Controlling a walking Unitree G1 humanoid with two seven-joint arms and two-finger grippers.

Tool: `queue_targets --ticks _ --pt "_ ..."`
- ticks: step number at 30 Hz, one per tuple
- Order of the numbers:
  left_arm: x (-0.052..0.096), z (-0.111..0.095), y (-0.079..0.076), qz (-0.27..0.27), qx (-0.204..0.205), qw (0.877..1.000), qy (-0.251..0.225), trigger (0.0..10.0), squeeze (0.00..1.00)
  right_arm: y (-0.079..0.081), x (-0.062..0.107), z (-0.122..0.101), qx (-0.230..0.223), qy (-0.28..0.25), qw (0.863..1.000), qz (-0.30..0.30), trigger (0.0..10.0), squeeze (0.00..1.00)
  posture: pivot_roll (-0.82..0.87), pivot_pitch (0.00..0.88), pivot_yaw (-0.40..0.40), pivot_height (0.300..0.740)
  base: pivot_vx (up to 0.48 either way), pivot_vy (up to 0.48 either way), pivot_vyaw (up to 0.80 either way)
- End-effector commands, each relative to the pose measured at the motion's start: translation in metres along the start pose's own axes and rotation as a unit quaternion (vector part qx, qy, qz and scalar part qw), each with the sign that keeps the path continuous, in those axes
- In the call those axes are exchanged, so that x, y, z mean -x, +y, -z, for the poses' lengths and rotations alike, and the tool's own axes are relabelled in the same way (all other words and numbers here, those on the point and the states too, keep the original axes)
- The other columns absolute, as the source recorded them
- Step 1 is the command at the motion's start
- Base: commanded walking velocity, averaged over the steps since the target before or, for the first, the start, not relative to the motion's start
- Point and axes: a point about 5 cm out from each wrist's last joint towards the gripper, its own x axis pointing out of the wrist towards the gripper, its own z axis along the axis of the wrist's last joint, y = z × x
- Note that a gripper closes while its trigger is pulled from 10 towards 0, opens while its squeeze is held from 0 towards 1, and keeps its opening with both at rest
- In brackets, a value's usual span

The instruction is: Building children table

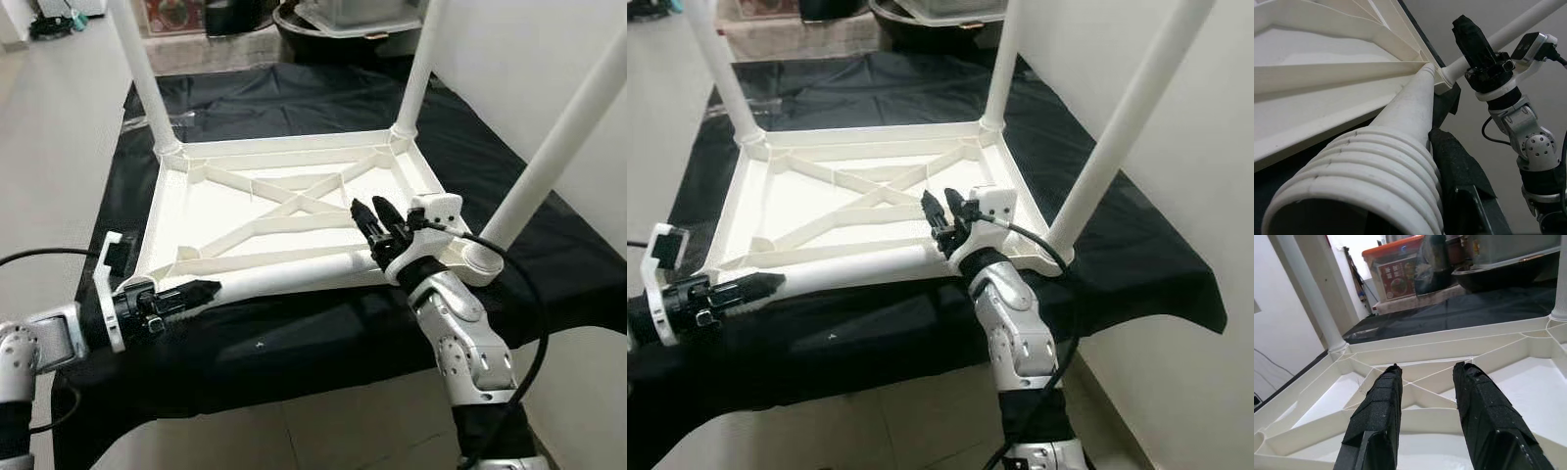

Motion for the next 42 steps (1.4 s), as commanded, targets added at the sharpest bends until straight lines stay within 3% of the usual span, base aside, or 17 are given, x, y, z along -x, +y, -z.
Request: queue_targets --ticks 1,5,7,10,14,20,21,22,23,24,29,31,32,34,35,37,42 --pt "0.005 0.001 0.000 -0.009 -0.003 1.000 -0.013 0.0 0.00 0.000 -0.001 0.001 -0.004 0.001 1.000 0.000 10.0 0.00 0.08 0.131 -0.058 0.740 0.000 0.000 0.00" --pt "0.007 -0.002 -0.003 -0.009 -0.008 1.000 -0.029 0.0 0.00 -0.001 -0.002 -0.001 -0.005 -0.004 1.000 0.000 10.0 0.00 0.08 0.121 -0.061 0.740 0.000 0.000 0.00" --pt "0.012 -0.010 -0.011 -0.005 -0.028 0.997 -0.072 0.0 0.00 -0.002 -0.007 -0.009 -0.023 -0.019 1.000 0.002 10.0 0.00 0.08 0.105 -0.065 0.740 0.000 0.000 0.00" --pt "0.014 -0.014 -0.016 0.000 -0.038 0.995 -0.095 0.0 0.00 -0.002 -0.011 -0.014 -0.038 -0.031 0.999 0.002 10.0 0.00 0.09 0.098 -0.068 0.740 0.000 0.000 0.00" --pt "0.013 -0.026 -0.031 0.018 -0.064 0.984 -0.166 0.0 0.00 -0.003 -0.022 -0.033 -0.101 -0.068 0.993 0.004 10.0 0.00 0.09 0.080 -0.074 0.740 0.000 0.000 0.00" --pt "0.011 -0.025 -0.035 0.018 -0.069 0.981 -0.182 0.0 0.00 -0.003 -0.026 -0.043 -0.150 -0.088 0.985 0.001 10.0 0.00 0.09 0.078 -0.077 0.740 0.000 0.000 0.00" --pt "0.010 -0.025 -0.034 0.008 -0.068 0.978 -0.194 0.0 0.00 -0.001 -0.027 -0.045 -0.180 -0.089 0.980 -0.005 10.0 0.00 0.09 0.078 -0.079 0.740 0.000 0.000 0.00" --pt "0.008 -0.026 -0.036 0.001 -0.071 0.975 -0.210 1.3 0.00 0.000 -0.026 -0.042 -0.211 -0.084 0.974 -0.014 10.0 1.00 0.09 0.079 -0.082 0.740 0.000 0.000 0.00" --pt "0.008 -0.026 -0.036 0.001 -0.071 0.975 -0.210 1.3 0.00 0.000 -0.026 -0.042 -0.211 -0.084 0.974 -0.014 10.0 1.00 0.09 0.079 -0.082 0.740 0.000 0.000 0.00" --pt "0.005 -0.025 -0.039 0.005 -0.072 0.971 -0.227 10.0 0.00 0.002 -0.025 -0.037 -0.244 -0.076 0.966 -0.021 10.0 1.00 0.09 0.079 -0.084 0.740 0.000 0.000 0.00" --pt "0.000 -0.022 -0.044 0.007 -0.068 0.967 -0.244 10.0 0.00 0.003 -0.023 -0.029 -0.280 -0.063 0.957 -0.027 10.0 1.00 0.09 0.079 -0.084 0.740 0.000 0.000 0.00" --pt "-0.003 -0.019 -0.045 0.007 -0.054 0.963 -0.263 10.0 0.00 0.008 -0.021 -0.019 -0.352 -0.041 0.934 -0.049 10.0 0.98 0.09 0.084 -0.085 0.740 0.000 0.000 0.00" --pt "-0.006 -0.017 -0.048 0.015 -0.051 0.963 -0.265 10.0 0.00 0.012 -0.020 -0.016 -0.385 -0.034 0.920 -0.062 10.0 0.00 0.09 0.085 -0.084 0.740 0.000 0.000 0.00" --pt "-0.006 -0.017 -0.048 0.015 -0.051 0.963 -0.265 10.0 0.00 0.012 -0.020 -0.016 -0.385 -0.034 0.920 -0.062 10.0 0.00 0.09 0.085 -0.084 0.740 0.000 0.000 0.00" --pt "-0.009 -0.014 -0.051 0.025 -0.051 0.963 -0.265 10.0 0.00 0.017 -0.019 -0.015 -0.410 -0.030 0.908 -0.075 10.0 0.00 0.09 0.086 -0.085 0.740 0.000 0.000 0.00" --pt "-0.009 -0.014 -0.051 0.025 -0.051 0.963 -0.265 10.0 0.00 0.017 -0.019 -0.015 -0.410 -0.030 0.908 -0.075 10.0 0.00 0.09 0.086 -0.085 0.740 0.000 0.000 0.00" --pt "-0.022 -0.006 -0.059 0.049 -0.042 0.965 -0.255 10.0 0.00 0.038 -0.016 -0.014 -0.446 -0.014 0.886 -0.127 10.0 0.00 0.09 0.089 -0.085 0.740 0.000 0.000 0.00"
